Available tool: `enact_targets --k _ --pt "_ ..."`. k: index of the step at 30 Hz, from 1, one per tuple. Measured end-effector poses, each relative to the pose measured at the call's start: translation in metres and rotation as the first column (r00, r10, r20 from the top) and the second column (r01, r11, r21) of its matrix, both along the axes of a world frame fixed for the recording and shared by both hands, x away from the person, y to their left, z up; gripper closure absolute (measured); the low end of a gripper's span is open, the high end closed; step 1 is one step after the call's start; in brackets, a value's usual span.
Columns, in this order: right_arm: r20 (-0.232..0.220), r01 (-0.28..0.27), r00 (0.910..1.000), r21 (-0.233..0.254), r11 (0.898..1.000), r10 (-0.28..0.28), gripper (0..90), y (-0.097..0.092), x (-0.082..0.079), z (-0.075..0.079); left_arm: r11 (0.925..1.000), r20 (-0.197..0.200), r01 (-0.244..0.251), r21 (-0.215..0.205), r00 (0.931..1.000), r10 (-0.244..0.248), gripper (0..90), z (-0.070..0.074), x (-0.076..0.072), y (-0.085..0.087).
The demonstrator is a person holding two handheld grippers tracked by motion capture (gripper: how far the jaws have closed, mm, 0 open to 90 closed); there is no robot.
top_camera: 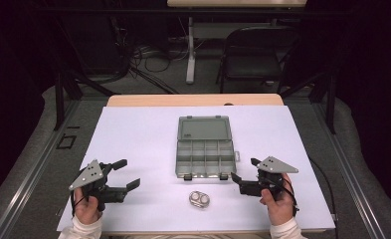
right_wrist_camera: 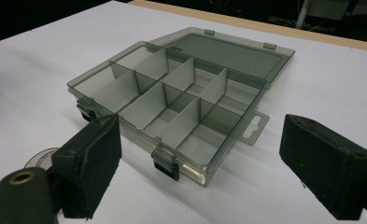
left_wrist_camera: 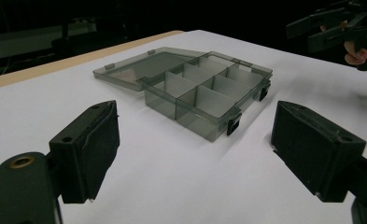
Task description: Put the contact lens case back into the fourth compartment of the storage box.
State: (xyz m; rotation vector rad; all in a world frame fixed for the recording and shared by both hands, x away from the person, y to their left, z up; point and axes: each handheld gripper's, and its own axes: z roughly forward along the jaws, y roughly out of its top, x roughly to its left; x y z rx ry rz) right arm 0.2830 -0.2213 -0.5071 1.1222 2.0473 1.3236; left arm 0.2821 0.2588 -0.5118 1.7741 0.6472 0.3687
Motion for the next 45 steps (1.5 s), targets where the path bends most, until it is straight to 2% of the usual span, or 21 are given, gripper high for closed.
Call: enact_targets --k 3,4,5,10,15,18,25,26,32,41,45 --pt "-0.007 -0.016 0.9998 0.005 1.000 0.016 8.8 0.002 0.000 0.000 1.0000 0.001 0.001 0.000 1.0000 -0.001 16.0 0.000 -0.001 0.000" --pt "-0.007 -0.016 0.9998 0.005 1.000 0.016 8.8 0.002 0.000 0.000 0.9999 -0.002 0.016 -0.005 0.9999 -0.016 16.0 0.000 0.000 0.000" --pt "-0.011 -0.024 0.9997 0.004 1.000 0.024 7.5 0.003 0.000 -0.001 1.0000 0.001 -0.002 0.003 1.0000 0.002 16.0 0.000 -0.001 0.000" --pt "-0.043 -0.047 0.9979 0.006 0.999 0.048 4.3 0.009 0.001 -0.001 0.9999 -0.002 0.003 0.015 1.0000 -0.003 16.0 0.000 -0.002 -0.001" --pt "-0.066 -0.087 0.9941 -0.017 0.996 0.086 0.0 0.015 0.000 -0.003 0.9994 -0.010 0.006 0.034 0.9999 -0.006 16.0 -0.001 -0.003 -0.003" --pt "-0.083 -0.091 0.9928 -0.041 0.995 0.087 0.0 0.019 0.000 -0.004 0.9992 -0.014 0.010 0.039 0.9999 -0.009 16.0 -0.002 -0.002 -0.004" --pt "-0.076 -0.127 0.9896 -0.064 0.990 0.122 3.2 0.026 -0.003 -0.002 0.9987 -0.020 0.030 0.042 0.9994 -0.029 16.0 -0.002 -0.003 -0.004" --pt "-0.076 -0.127 0.9896 -0.069 0.989 0.122 3.9 0.027 -0.004 -0.002 0.9986 -0.018 0.014 0.051 0.9998 -0.013 16.0 -0.002 -0.004 -0.005" --pt "-0.091 -0.149 0.9857 -0.082 0.985 0.142 5.6 0.030 -0.004 -0.003 0.9985 -0.016 0.017 0.051 0.9997 -0.016 16.0 -0.002 -0.002 -0.006" --pt "-0.108 -0.198 0.9764 -0.102 0.975 0.187 12.5 0.035 -0.004 -0.002 0.9982 -0.020 0.022 0.056 0.9996 -0.021 16.0 -0.002 -0.002 -0.007" --pt "-0.116 -0.228 0.9696 -0.116 0.967 0.215 14.0 0.040 -0.005 -0.002 0.9982 -0.017 0.021 0.057 0.9997 -0.020 16.0 -0.002 -0.003 -0.007"
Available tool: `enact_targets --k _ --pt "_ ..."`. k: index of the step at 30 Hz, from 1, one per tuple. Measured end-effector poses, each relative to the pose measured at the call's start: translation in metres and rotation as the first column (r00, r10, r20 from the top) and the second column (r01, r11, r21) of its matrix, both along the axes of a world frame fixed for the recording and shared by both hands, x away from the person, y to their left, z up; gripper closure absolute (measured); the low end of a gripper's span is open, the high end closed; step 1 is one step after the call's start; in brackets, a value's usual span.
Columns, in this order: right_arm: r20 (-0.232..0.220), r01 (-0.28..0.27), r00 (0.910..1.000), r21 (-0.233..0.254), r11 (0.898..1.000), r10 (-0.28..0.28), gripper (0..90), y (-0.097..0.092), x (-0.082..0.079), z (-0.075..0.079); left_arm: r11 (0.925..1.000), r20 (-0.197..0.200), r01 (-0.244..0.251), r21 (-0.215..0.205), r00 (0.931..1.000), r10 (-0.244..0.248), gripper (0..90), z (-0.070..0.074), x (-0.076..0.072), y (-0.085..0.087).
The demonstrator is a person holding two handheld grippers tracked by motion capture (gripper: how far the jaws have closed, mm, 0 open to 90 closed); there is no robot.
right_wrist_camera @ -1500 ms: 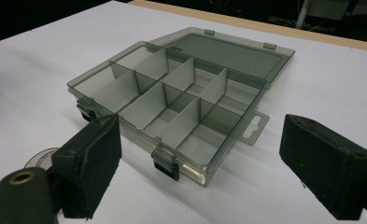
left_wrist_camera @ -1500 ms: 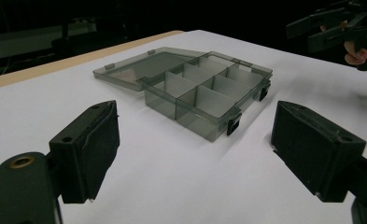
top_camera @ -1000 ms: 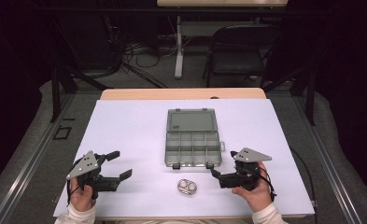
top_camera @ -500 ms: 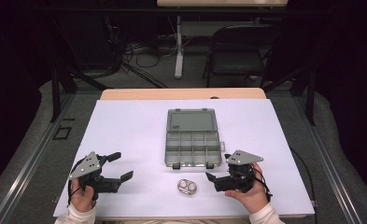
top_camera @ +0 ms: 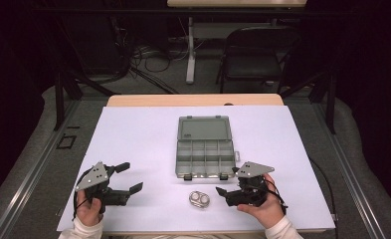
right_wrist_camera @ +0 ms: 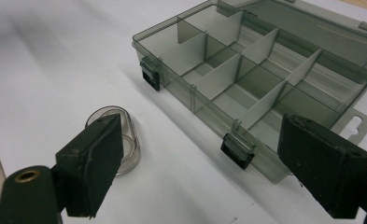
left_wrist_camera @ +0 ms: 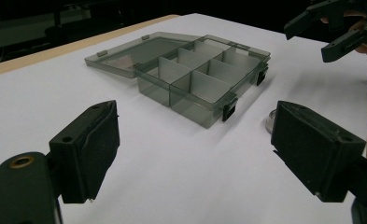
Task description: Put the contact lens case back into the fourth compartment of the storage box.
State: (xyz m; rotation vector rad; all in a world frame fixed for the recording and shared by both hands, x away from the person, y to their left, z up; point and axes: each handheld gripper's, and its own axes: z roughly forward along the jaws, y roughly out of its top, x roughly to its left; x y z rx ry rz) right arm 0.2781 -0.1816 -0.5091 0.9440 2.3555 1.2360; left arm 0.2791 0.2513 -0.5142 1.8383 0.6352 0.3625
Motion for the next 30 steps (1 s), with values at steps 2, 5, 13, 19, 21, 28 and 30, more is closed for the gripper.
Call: enact_targets --k 2,5,13,19,21,28,30 --pt "-0.007 -0.012 0.9999 -0.006 1.000 0.012 14.1 0.003 0.000 0.000 1.0000 0.000 0.001 0.002 1.0000 -0.001 16.0 0.000 0.000 0.000" --pt "-0.023 -0.036 0.9991 -0.019 0.999 0.036 14.3 0.008 0.002 0.001 1.0000 -0.001 0.000 0.003 1.0000 0.000 16.0 0.000 0.000 0.000" --pt "-0.040 -0.076 0.9964 -0.047 0.996 0.074 14.8 0.020 0.003 0.001 1.0000 -0.004 -0.001 0.009 1.0000 0.001 16.0 0.000 -0.001 0.000" --pt "-0.055 -0.116 0.9921 -0.074 0.990 0.112 15.7 0.030 0.004 0.000 0.9999 -0.006 -0.007 0.015 1.0000 0.007 16.0 0.000 -0.001 0.000" --pt "-0.061 -0.132 0.9900 -0.083 0.988 0.127 16.5 0.035 0.004 -0.001 0.9998 -0.006 -0.008 0.015 1.0000 0.008 16.0 0.000 -0.001 -0.001" --pt "-0.075 -0.160 0.9854 -0.103 0.982 0.153 18.9 0.043 0.005 -0.002 0.9999 -0.006 -0.010 0.013 0.9999 0.010 16.0 -0.001 0.000 -0.001" --pt "-0.080 -0.166 0.9841 -0.104 0.981 0.158 20.1 0.045 0.006 -0.002 0.9998 -0.007 -0.011 0.015 0.9999 0.011 16.0 -0.001 0.000 -0.001"
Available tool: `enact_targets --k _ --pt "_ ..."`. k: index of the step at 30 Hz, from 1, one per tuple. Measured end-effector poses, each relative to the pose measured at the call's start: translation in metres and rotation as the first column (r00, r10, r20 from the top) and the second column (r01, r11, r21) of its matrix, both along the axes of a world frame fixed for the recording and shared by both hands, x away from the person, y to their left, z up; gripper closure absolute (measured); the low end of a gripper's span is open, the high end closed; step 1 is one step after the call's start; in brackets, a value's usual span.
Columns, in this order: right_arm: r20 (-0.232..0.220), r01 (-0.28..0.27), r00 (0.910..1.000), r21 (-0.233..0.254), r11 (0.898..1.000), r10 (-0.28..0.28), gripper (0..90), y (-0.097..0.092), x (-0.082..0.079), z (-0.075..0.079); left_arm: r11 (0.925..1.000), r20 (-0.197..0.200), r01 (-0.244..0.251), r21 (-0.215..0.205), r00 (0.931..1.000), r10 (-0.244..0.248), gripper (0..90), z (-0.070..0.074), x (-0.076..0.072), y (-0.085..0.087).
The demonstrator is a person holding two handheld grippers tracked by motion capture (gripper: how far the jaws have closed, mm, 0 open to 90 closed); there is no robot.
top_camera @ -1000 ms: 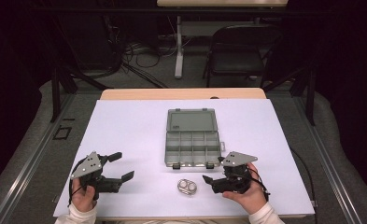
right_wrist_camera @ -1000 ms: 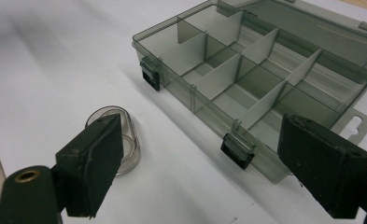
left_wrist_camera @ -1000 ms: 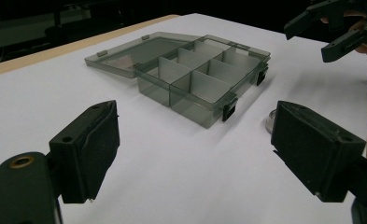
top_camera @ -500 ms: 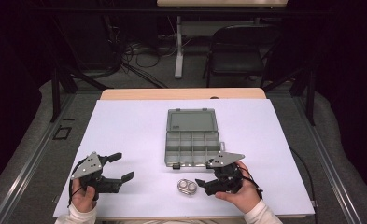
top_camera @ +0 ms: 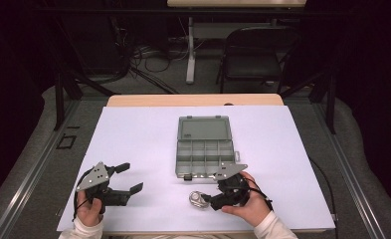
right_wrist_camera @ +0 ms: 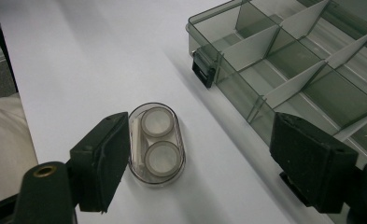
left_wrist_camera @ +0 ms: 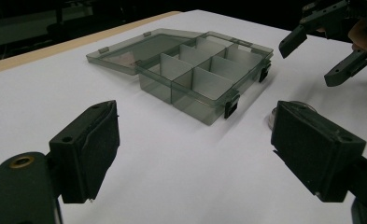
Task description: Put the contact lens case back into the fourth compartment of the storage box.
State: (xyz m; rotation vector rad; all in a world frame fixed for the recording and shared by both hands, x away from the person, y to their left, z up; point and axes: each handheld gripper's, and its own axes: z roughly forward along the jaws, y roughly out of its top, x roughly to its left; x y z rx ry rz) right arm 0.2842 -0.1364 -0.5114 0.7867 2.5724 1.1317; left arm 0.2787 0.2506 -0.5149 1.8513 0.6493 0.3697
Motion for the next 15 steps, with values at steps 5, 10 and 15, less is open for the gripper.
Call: enact_targets --k 5,10,15 --pt "-0.015 -0.014 0.9998 -0.011 1.000 0.013 22.8 0.004 0.003 -0.001 1.0000 0.000 0.000 -0.002 1.0000 0.000 16.0 0.000 0.000 0.000" --pt "-0.038 -0.025 0.9990 -0.036 0.999 0.024 24.2 0.009 0.004 -0.002 1.0000 -0.002 0.005 0.004 1.0000 -0.005 16.0 0.000 0.001 0.000" --pt "-0.054 -0.042 0.9978 -0.064 0.997 0.038 24.5 0.015 0.005 -0.005 1.0000 -0.003 0.004 0.005 1.0000 -0.004 16.0 0.000 0.001 -0.001"
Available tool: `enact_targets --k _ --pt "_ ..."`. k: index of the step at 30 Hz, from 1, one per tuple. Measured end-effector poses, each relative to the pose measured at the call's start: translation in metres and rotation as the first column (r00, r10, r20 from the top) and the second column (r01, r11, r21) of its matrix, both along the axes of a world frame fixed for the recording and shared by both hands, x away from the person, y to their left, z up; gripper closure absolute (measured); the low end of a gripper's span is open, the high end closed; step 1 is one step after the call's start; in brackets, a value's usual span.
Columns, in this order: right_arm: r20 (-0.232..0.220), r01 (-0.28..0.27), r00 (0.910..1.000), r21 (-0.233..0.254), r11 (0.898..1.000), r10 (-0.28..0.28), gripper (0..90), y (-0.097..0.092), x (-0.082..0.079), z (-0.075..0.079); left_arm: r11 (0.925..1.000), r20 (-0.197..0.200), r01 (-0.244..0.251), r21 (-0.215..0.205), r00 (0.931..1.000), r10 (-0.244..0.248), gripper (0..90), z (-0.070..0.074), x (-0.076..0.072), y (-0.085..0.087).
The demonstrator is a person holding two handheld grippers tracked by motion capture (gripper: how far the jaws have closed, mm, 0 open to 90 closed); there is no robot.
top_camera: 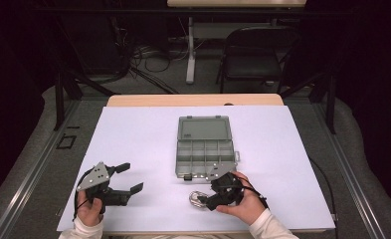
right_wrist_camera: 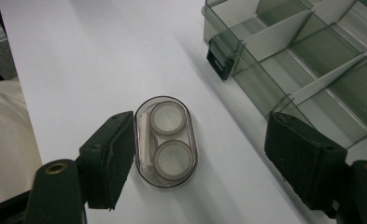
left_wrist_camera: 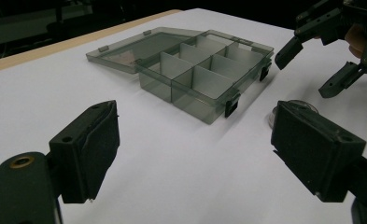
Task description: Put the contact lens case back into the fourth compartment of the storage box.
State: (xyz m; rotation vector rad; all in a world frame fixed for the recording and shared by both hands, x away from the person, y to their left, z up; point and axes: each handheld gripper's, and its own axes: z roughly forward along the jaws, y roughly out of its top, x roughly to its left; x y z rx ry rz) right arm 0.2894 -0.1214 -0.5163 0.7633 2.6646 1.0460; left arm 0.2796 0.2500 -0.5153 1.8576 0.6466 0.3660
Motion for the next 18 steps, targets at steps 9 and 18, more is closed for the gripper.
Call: enact_targets --k 9,18 --pt "-0.018 -0.014 0.9997 -0.038 0.999 0.013 28.0 0.009 0.002 -0.003 1.0000 -0.001 0.004 0.002 1.0000 -0.004 16.0 0.000 0.000 0.000" --pt "-0.028 -0.031 0.9992 -0.079 0.996 0.029 31.9 0.016 0.003 -0.008 1.0000 -0.003 0.004 0.005 1.0000 -0.004 16.0 0.000 0.000 0.000"
